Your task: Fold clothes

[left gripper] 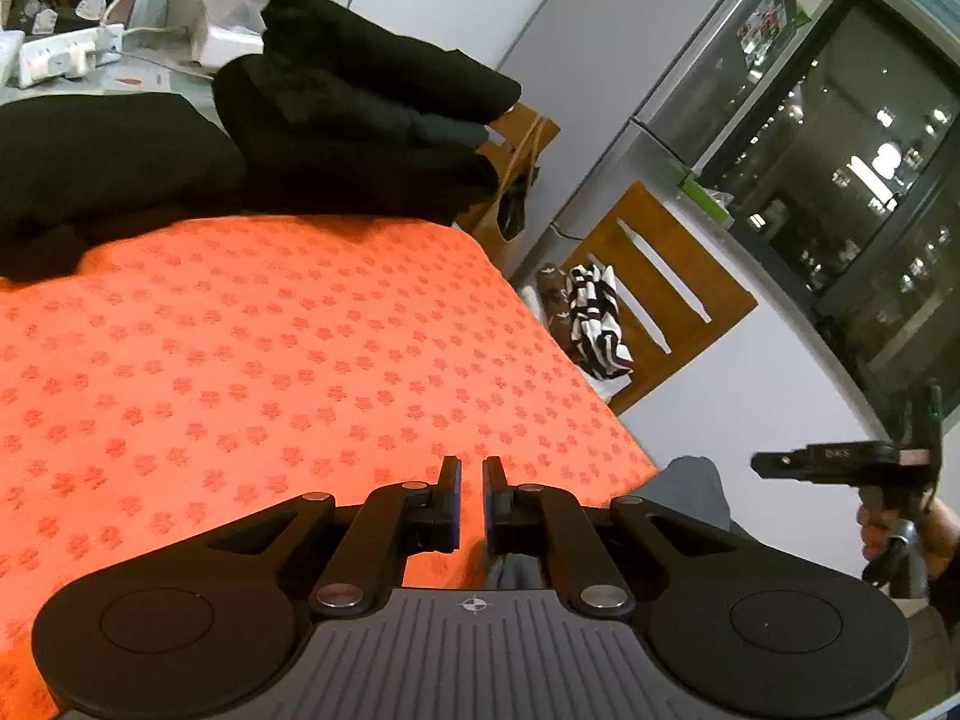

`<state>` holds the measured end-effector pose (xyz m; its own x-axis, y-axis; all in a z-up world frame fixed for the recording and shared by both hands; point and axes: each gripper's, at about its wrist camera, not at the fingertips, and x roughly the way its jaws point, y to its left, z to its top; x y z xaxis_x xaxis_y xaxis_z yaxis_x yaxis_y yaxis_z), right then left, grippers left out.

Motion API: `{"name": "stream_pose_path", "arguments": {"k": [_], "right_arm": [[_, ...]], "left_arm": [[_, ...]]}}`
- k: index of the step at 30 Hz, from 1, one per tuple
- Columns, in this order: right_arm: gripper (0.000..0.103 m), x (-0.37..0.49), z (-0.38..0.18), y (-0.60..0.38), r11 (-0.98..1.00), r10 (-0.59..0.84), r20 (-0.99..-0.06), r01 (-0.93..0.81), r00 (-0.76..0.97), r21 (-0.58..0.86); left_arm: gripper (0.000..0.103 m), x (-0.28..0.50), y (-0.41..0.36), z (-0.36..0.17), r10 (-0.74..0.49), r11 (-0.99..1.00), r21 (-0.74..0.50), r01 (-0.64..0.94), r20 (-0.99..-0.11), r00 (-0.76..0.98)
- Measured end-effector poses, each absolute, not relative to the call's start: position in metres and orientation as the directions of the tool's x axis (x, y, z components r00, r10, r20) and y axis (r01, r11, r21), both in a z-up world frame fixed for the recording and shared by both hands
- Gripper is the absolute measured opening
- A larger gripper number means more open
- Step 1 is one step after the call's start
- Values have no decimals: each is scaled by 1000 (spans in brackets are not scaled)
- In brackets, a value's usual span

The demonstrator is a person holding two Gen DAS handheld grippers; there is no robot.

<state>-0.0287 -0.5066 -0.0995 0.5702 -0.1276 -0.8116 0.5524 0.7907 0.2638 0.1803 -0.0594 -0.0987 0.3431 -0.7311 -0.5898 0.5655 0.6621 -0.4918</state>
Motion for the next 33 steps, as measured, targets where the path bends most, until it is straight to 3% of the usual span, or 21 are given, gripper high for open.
{"name": "stream_pose_path", "arguments": {"k": [8, 18, 29, 30, 31, 33], "right_arm": [[39, -83, -90, -487, 773, -67, -837, 558, 544, 301], [53, -116, -133, -477, 672, 113, -827, 571, 551, 472], [57, -114, -170, -501, 408, 179, -742, 637, 646, 654], [51, -111, -173, -502, 407, 184, -746, 641, 640, 651], [18, -108, -175, -502, 412, 185, -748, 641, 637, 648], [13, -106, -173, -507, 419, 178, -735, 625, 655, 658]], "left_arm": [[13, 128, -44, -82, -708, 683, -485, 547, -624, 330], [14, 66, -48, -110, -624, 774, -494, 397, -702, 344], [16, 108, -88, -141, -607, 795, -507, 334, -687, 401], [16, 110, -91, -145, -601, 799, -501, 333, -696, 394], [16, 110, -92, -149, -594, 804, -495, 331, -706, 387], [15, 109, -91, -154, -594, 804, -498, 327, -708, 383]]}}
